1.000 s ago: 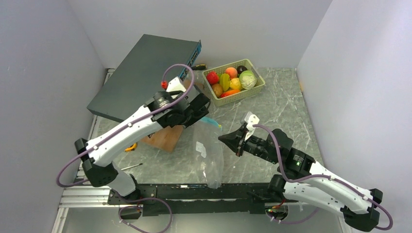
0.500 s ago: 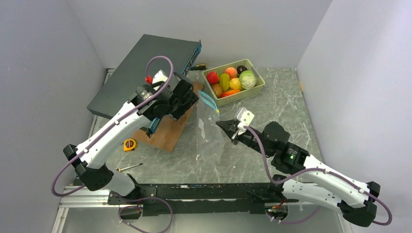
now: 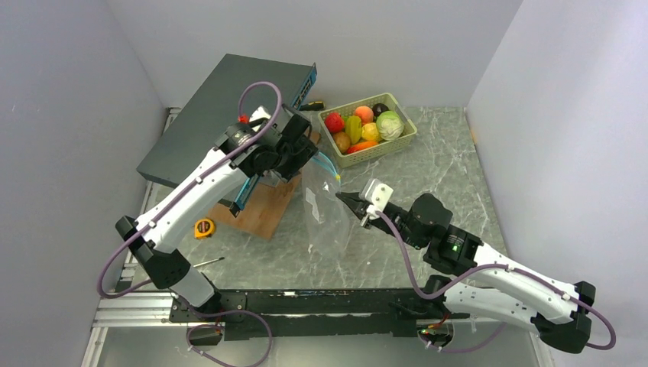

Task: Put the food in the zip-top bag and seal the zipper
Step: Open the zipper of the food storage bag at the center of the board.

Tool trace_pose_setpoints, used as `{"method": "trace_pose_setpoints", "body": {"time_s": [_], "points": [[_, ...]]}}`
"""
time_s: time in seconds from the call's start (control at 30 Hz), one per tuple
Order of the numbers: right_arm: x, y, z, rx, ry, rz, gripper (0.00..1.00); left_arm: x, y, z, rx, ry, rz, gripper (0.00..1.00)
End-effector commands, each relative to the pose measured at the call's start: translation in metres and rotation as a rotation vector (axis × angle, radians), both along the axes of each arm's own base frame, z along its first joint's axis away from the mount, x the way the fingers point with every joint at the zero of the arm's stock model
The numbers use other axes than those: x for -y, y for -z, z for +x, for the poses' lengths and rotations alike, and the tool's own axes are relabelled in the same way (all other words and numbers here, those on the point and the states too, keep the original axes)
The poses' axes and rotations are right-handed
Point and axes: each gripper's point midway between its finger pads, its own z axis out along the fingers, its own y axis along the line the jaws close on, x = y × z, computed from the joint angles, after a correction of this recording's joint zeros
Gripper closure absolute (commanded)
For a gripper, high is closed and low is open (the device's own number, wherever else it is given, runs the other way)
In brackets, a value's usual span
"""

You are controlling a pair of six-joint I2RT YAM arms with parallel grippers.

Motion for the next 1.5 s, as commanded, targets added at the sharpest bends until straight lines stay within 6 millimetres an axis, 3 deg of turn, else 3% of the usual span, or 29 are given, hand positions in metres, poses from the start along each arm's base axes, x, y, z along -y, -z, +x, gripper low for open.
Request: {"method": "trace_pose_setpoints", "body": {"time_s": [0.0, 0.2, 0.5, 0.7, 0.87, 0.97, 1.2, 1.3, 1.37, 1.4, 1.47], "points": [[-0.002, -0.014, -0.002, 0.055, 0.003, 0.031, 1.00, 0.000, 0.007, 0.000, -0.039, -0.024, 0.013, 0.36], [-0.002, -0.014, -0.004, 0.069, 0.014, 0.028, 1.00, 0.006, 0.016, 0.000, -0.058, -0.015, 0.003, 0.51], [-0.003, -0.011, -0.008, 0.093, 0.001, -0.012, 1.00, 0.010, 0.012, -0.010, -0.072, 0.069, 0.002, 0.48], [-0.005, -0.014, -0.016, 0.135, -0.006, -0.048, 1.00, 0.005, 0.023, -0.033, -0.157, 0.107, 0.002, 0.53], [-0.010, -0.016, -0.021, 0.191, -0.008, -0.087, 1.00, 0.010, 0.019, -0.044, -0.187, 0.148, -0.029, 0.59], [-0.012, -0.013, -0.021, 0.219, 0.004, -0.146, 1.00, 0.010, 0.016, -0.049, -0.198, 0.157, -0.035, 0.67], [-0.017, -0.018, -0.027, 0.250, 0.003, -0.144, 1.00, 0.013, 0.006, -0.048, -0.148, 0.168, -0.088, 0.98], [-0.017, -0.019, -0.025, 0.217, 0.026, -0.142, 1.00, 0.012, 0.003, -0.043, -0.100, 0.180, -0.077, 1.00], [-0.017, -0.007, -0.023, 0.152, 0.040, -0.176, 1.00, 0.008, -0.005, -0.036, -0.032, 0.186, -0.047, 1.00], [-0.017, 0.000, -0.023, 0.111, 0.046, -0.183, 0.96, 0.004, -0.008, -0.033, 0.008, 0.189, -0.021, 1.00], [-0.014, 0.018, -0.024, 0.023, 0.068, -0.200, 0.76, -0.004, -0.015, -0.023, 0.100, 0.201, 0.045, 1.00]]}}
